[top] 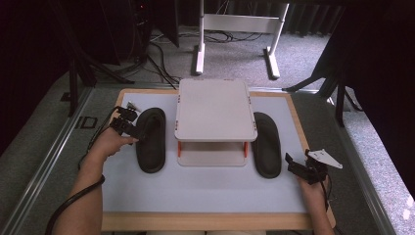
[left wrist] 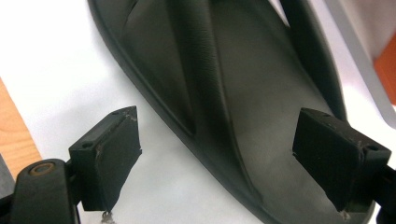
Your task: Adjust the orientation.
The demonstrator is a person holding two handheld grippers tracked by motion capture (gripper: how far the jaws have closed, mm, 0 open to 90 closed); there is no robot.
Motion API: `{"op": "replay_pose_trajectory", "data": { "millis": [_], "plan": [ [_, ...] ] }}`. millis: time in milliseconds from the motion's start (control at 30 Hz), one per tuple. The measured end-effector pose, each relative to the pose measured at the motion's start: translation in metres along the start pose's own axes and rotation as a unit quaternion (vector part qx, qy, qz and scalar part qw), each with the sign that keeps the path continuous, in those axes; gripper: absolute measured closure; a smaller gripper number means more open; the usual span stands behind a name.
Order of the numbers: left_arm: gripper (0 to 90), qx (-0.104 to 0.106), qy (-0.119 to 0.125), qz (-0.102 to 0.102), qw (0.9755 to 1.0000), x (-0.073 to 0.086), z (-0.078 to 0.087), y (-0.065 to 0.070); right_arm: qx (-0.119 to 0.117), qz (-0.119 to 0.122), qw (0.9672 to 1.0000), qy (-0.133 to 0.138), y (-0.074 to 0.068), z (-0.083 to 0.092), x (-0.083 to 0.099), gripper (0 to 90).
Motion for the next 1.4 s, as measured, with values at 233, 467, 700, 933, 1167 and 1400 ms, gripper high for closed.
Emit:
{"op": "replay_pose_trajectory", "data": {
  "millis": [233,467,700,933,1167,1400],
  "plan": [
    [24.3,0.003,-0.013,0.03,0.9995,-0.009,-0.009,-0.007,0.0,-0.001,1.0,0.0,0.001,0.0,0.0,17.3],
    [34.6,0.002,-0.027,0.037,0.999,-0.017,-0.014,-0.007,-0.001,0.0,1.0,0.0,0.0,0.0,0.0,17.6],
    [45.2,-0.017,-0.046,0.067,0.9966,-0.023,-0.021,-0.009,-0.002,0.0,1.0,0.001,0.0,0.0,0.0,17.6],
    [52.5,-0.024,-0.048,0.071,0.9961,-0.024,-0.023,-0.01,-0.003,0.002,1.0,0.001,0.0,0.0,0.0,19.5],
    [59.0,-0.019,-0.058,0.049,0.9969,-0.028,-0.031,0.001,-0.002,0.003,1.0,0.001,-0.001,0.0,0.0,19.5],
    [72.0,-0.024,-0.062,0.062,0.9959,-0.028,-0.03,-0.002,-0.003,0.002,1.0,0.002,0.0,0.0,0.0,19.4]
  ]
}}
Point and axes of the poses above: each handheld gripper's, and its own axes: z roughly backward along the jaws, x roughly out of its underside, y roughly to its right, the point moved 4 cm from there along -z, roughly forward along the jaws, and after that the axes turned 2 degrees about -z, right-handed, at the moved point
